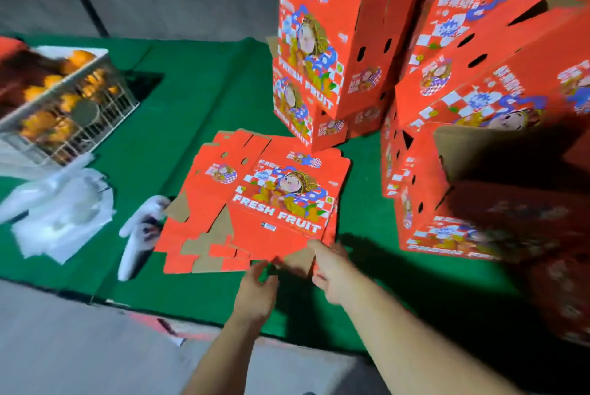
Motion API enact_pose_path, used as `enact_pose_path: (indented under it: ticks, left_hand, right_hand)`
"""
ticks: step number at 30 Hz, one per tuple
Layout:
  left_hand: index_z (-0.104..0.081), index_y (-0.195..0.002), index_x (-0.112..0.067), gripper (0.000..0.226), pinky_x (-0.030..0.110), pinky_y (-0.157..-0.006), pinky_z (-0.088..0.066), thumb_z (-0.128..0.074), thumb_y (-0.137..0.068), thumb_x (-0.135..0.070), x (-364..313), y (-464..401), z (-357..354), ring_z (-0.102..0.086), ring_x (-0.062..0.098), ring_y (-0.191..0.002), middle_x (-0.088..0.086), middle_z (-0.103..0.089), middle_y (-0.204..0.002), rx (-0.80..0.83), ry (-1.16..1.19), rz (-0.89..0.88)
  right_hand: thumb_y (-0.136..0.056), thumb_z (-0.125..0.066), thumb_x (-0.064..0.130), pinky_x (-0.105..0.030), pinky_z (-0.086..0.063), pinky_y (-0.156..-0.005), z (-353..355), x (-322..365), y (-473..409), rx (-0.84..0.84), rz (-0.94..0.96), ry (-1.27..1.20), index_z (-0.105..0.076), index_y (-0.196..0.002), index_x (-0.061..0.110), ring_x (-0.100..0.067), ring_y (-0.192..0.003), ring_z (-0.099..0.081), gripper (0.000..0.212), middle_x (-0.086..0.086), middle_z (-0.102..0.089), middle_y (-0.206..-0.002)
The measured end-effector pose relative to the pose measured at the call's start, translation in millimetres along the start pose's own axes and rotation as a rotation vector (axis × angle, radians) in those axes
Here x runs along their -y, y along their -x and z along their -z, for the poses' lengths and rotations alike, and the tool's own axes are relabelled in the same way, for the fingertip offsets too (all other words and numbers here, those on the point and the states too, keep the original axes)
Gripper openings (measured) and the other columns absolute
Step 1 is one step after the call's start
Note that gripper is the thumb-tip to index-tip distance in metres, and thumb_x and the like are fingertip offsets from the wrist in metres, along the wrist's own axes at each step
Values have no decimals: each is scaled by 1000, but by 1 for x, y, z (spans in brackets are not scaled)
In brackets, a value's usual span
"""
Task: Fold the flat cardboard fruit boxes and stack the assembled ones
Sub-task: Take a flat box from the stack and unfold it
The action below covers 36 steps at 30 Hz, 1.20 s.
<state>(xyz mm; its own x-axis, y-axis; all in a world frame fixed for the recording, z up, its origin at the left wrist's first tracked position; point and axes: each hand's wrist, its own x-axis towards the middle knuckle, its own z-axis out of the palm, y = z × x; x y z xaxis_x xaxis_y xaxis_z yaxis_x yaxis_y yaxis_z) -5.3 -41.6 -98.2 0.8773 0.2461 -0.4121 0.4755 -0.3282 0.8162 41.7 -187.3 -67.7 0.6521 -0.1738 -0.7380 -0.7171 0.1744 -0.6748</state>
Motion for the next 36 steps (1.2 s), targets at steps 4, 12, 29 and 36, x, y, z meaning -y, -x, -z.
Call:
enact_pose_path:
  ticks: [4, 12, 29, 36]
  left_hand:
    - [-59, -133, -9, 32, 19, -84, -41, -57, -101, -4, 44, 19, 9, -60, 15, -99, 1, -64, -113, 7, 85, 155]
    - [-59, -135, -14, 33, 26, -111, -37, -56, -103, -10, 48, 12, 28, -53, 14, -128, -4, -59, -134, 49, 89, 110]
    - [-57, -145, -37, 70, 51, -104, -36, -85, -81, -39, 25, -3, 104, -44, 43, -120, 19, -43, -140, -472, -465, -357]
    - [-72, -126, -20, 29, 46, -84, -55, -60, -103, -32, 0, -4, 120, -70, 33, -103, 7, -71, -112, -304, -460, -736]
  right_hand:
    - [-82, -80, 48, -47, -49, -100, -27, -24, -42, -147, -182, 126, -52, -120, 14, -34, -117, -57, 58, -13, -57, -134]
    - [-80, -81, 13, -49, -50, -106, -43, -37, -63, -94, -110, 107, -34, -152, 9, -32, -125, -54, 87, -19, -44, -151]
    - [-98, -63, 6, -27, -56, -49, 114, -10, 43, -148, 141, -199, -67, -105, 20, -25, -63, -76, 16, -8, -79, -84]
    - [-97, -62, 10, -32, -55, -56, 148, 10, 61, -134, 222, 88, -60, -116, 4, -30, -70, -76, 20, -23, -73, -97]
